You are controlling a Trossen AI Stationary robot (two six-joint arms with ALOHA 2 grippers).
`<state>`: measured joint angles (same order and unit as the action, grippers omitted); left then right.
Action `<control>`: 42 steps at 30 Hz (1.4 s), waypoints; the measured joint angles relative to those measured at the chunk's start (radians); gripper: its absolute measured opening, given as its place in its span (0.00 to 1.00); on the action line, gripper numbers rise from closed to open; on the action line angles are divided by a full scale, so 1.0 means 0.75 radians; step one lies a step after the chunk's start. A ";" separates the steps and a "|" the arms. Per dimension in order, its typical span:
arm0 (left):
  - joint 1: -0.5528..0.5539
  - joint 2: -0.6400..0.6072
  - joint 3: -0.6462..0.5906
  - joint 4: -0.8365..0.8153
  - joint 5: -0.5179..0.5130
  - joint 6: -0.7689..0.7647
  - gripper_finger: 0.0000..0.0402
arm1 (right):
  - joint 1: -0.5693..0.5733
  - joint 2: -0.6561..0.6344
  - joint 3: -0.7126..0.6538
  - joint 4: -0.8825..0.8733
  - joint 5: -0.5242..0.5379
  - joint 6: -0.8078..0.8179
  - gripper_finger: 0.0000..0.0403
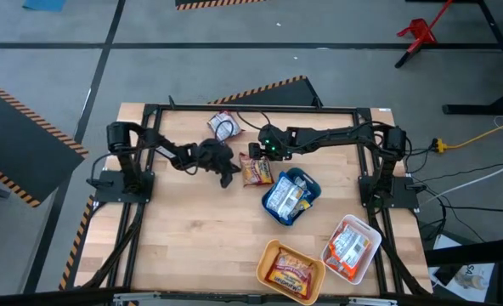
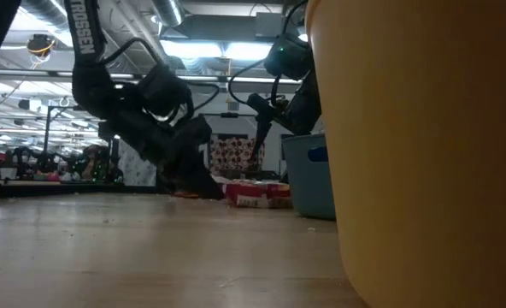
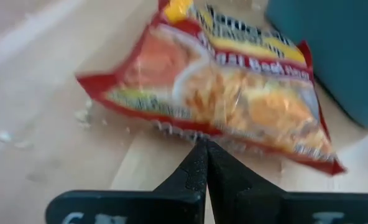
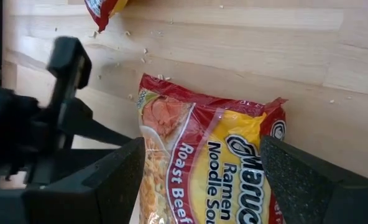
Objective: Sort Maruchan noodles
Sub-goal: Put the right red noodle pack into the yellow bin
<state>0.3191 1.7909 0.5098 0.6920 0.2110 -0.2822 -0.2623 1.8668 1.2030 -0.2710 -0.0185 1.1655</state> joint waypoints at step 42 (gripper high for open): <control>-0.019 0.053 0.044 0.078 0.048 0.086 0.00 | -0.012 -0.017 0.001 -0.032 -0.202 -0.079 0.74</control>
<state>0.3050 1.8309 0.5426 0.7508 0.2467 -0.2178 -0.2713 1.8538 1.2034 -0.2953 -0.1697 1.1065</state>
